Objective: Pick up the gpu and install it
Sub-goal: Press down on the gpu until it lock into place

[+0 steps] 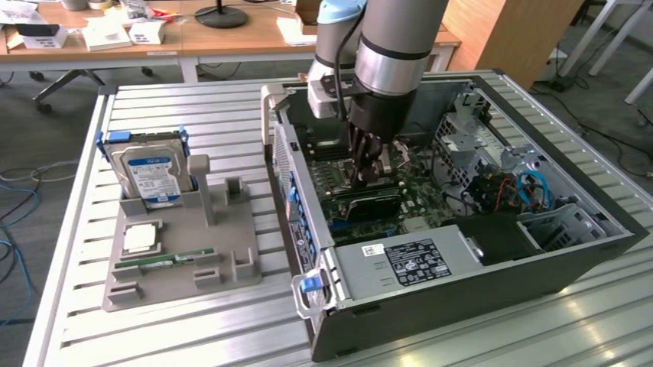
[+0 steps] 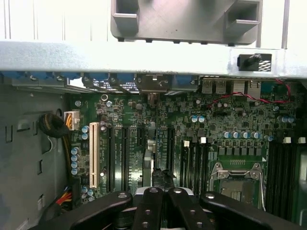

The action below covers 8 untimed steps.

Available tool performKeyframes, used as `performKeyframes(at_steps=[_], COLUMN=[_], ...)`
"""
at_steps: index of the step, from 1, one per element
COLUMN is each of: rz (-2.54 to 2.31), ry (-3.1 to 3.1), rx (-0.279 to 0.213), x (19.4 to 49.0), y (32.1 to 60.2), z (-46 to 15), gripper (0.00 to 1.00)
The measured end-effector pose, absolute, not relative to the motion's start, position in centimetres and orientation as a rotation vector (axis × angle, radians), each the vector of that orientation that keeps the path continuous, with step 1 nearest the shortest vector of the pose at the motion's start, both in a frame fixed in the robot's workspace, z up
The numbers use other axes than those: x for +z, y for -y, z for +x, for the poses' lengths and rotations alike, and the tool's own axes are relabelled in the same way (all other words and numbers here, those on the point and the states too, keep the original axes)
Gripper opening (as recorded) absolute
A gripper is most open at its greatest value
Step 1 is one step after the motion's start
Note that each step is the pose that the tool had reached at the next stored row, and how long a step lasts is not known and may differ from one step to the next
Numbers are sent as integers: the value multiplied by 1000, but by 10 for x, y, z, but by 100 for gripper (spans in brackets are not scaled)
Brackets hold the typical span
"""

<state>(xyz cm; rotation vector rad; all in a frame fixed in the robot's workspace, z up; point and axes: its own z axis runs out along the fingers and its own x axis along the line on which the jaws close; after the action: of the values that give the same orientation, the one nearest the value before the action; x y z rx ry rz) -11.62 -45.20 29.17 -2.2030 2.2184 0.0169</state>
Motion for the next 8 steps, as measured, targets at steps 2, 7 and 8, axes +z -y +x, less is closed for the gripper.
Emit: performKeyframes(at_steps=[2,7,8], rz=[-2203,-2218,-2223], ry=[-2218,-2235,-2240], rx=[17,51,63], x=[292,292,292], y=[452,452,452], z=[-116,-116,-116], gripper=[11,11,11])
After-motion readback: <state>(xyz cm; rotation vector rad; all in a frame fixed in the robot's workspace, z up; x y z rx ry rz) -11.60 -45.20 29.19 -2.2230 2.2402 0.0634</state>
